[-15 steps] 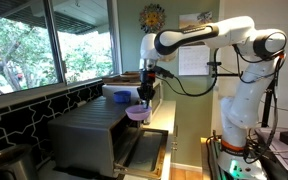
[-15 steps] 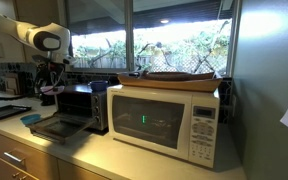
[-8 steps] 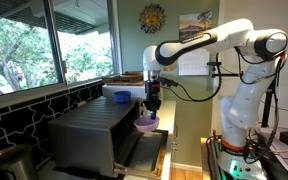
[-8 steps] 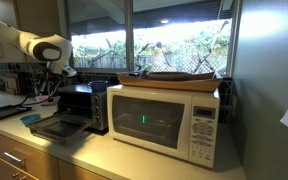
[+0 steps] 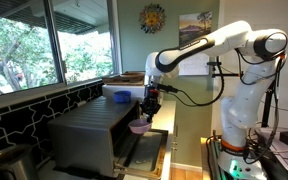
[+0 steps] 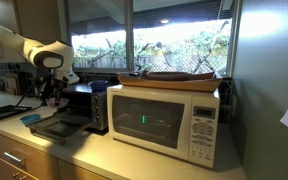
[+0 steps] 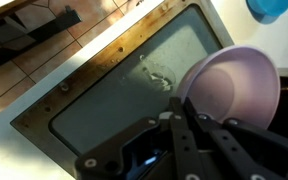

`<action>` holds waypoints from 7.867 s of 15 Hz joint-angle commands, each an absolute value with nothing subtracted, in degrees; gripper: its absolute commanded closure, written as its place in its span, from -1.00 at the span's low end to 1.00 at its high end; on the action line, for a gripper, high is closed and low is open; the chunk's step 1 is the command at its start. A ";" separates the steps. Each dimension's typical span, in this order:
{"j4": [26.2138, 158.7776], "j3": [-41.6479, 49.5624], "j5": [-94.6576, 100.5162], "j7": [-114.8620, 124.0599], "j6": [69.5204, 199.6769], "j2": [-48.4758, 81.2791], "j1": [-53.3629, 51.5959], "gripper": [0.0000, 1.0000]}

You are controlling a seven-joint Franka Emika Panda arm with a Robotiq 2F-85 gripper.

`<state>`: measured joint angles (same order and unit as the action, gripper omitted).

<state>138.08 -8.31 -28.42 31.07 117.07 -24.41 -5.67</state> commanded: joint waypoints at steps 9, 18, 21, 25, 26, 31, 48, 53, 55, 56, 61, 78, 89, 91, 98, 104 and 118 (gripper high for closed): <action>142.80 -10.52 -29.43 50.77 130.23 -25.90 -4.86 0.98; 141.11 -12.30 -27.04 58.90 135.14 -23.01 -5.15 0.98; 140.81 -13.07 -25.75 60.33 136.81 -22.12 -5.16 0.98; 140.60 -13.79 -24.76 61.76 140.41 -20.88 -5.32 0.98; 140.74 -13.93 -24.22 61.76 141.52 -20.74 -5.35 0.98; 140.72 -14.55 -20.99 62.08 144.79 -19.19 -5.34 0.98; 142.05 -13.16 -28.11 71.33 148.40 -19.88 -6.28 0.98; 141.76 -14.55 -25.73 80.55 149.17 -19.84 -5.11 0.98; 141.67 -14.78 -25.18 83.79 149.58 -19.76 -5.02 0.98; 141.61 -14.87 -24.95 85.35 149.73 -19.66 -4.99 0.98; 141.55 -15.56 -22.82 93.38 150.97 -19.26 -4.42 0.98; 142.17 -17.05 -11.04 106.69 152.23 -18.66 -3.62 -0.16; 147.51 -17.81 -7.78 106.94 151.16 -21.37 -5.42 -1.00; 147.50 -17.79 -7.78 106.94 151.15 -21.37 -5.42 -1.00; 147.48 -18.16 -6.55 106.71 152.50 -21.31 -4.96 -1.00; 148.24 -19.13 -4.20 107.53 157.86 -21.14 -3.89 -1.00; 151.55 -20.65 -0.05 106.57 161.32 -21.40 -2.33 -1.00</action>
<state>151.57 -20.77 0.12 106.80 161.41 -21.36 -2.25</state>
